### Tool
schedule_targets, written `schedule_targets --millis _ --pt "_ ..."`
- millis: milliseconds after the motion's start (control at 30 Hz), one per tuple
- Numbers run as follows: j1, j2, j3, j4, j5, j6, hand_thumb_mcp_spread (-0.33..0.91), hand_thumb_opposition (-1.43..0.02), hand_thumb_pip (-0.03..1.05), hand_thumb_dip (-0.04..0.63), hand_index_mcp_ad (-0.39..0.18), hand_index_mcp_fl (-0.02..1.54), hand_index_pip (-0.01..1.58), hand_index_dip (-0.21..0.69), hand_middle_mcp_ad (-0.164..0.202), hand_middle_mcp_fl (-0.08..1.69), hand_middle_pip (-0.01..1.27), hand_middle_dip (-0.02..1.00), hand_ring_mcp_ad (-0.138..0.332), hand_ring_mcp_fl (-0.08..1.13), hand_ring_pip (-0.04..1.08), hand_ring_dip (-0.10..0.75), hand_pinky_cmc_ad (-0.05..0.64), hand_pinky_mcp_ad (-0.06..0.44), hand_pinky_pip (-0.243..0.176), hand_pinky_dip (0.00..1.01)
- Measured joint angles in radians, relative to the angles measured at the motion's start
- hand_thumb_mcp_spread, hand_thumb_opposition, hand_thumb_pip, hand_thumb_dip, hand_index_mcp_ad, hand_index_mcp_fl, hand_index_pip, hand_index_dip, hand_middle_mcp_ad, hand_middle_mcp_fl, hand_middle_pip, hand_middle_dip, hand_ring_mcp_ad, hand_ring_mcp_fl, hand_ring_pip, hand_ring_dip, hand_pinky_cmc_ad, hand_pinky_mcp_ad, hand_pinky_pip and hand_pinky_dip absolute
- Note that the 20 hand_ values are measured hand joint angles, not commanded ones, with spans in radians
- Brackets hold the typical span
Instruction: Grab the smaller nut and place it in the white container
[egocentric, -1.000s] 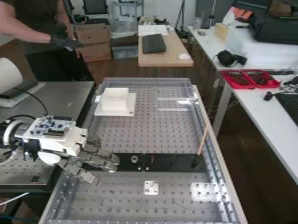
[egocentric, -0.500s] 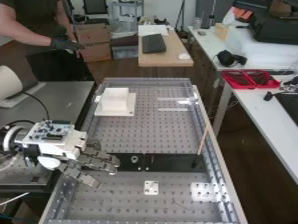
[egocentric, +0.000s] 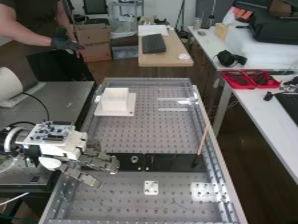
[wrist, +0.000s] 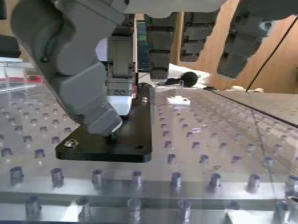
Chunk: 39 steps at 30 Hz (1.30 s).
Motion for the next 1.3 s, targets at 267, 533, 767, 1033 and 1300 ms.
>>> schedule_targets --millis 267,533,767,1033,1300 --pt "0.000 0.001 -0.002 0.003 -0.003 -0.007 0.43 -0.86 0.78 0.267 -0.122 0.01 1.54 0.302 0.072 0.17 0.13 0.25 0.113 0.00 0.09 0.138 0.335 0.293 0.021 0.19" --pt "0.003 -0.003 -0.002 0.003 -0.003 -0.012 0.43 -0.86 0.78 0.267 -0.129 0.01 1.54 0.302 0.068 0.17 0.13 0.25 0.113 0.00 0.09 0.138 0.337 0.293 0.021 0.19" --pt "0.004 -0.009 0.004 -0.004 -0.002 -0.024 0.43 -0.86 0.78 0.267 -0.129 0.01 1.54 0.302 0.068 0.17 0.13 0.25 0.113 0.00 0.09 0.138 0.333 0.293 0.021 0.19" --pt "0.005 -0.014 0.006 -0.004 0.002 -0.025 0.43 -0.86 0.77 0.267 -0.129 0.01 1.54 0.302 0.068 0.17 0.13 0.25 0.113 0.00 0.09 0.138 0.332 0.295 0.021 0.19" --pt "0.005 -0.015 0.007 -0.001 0.001 -0.026 0.43 -0.86 0.77 0.267 -0.129 0.01 1.54 0.302 0.068 0.18 0.13 0.25 0.113 0.00 0.09 0.138 0.330 0.295 0.021 0.19"
